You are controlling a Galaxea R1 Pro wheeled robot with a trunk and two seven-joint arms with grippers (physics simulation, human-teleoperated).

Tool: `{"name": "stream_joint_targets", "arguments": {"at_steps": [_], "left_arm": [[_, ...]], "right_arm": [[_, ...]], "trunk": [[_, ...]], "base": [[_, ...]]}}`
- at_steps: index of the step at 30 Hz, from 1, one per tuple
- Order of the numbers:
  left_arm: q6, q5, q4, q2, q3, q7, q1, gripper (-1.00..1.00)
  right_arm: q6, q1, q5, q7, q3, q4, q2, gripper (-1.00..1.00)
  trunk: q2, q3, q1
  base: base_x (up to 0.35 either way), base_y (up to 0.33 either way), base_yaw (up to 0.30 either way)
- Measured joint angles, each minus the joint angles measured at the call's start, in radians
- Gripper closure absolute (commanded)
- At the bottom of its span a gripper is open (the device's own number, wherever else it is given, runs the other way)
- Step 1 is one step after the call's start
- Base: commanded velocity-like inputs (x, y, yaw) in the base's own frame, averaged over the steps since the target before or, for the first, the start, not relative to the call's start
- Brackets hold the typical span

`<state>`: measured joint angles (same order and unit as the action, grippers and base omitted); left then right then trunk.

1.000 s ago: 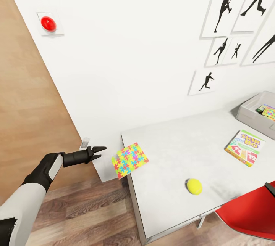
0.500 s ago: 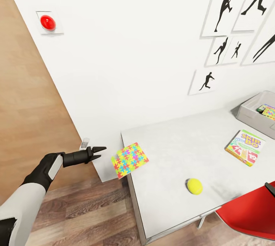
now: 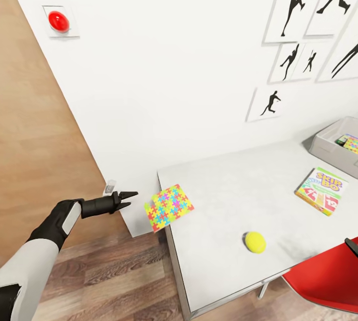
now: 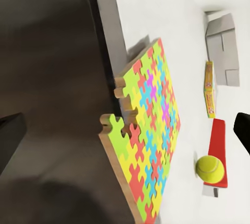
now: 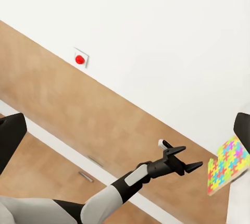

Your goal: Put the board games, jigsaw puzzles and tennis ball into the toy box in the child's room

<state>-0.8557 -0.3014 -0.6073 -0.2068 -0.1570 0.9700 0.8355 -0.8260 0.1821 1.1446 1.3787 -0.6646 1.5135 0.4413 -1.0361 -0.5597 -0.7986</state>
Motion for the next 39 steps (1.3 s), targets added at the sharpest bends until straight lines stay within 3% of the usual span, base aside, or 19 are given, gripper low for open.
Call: {"name": "stream_joint_targets", "arguments": {"at_steps": [20,39], "left_arm": [[0.005,0.001,0.011,0.001,0.002,-0.001,-0.001,-1.0],[0.007,0.005,0.018,0.003,0.003,-0.004,-0.002,-1.0]], "right_arm": [[0.0,0.0,0.0,0.0,0.0,0.0,0.0,-1.0],[0.0,0.0,0.0,0.0,0.0,0.0,0.0,-1.0]], "trunk": [[-0.007,-0.003,-0.004],[-0.007,-0.003,-0.004]], "base": [[-0.002,0.0,0.0],[-0.105,0.0,0.0]]}}
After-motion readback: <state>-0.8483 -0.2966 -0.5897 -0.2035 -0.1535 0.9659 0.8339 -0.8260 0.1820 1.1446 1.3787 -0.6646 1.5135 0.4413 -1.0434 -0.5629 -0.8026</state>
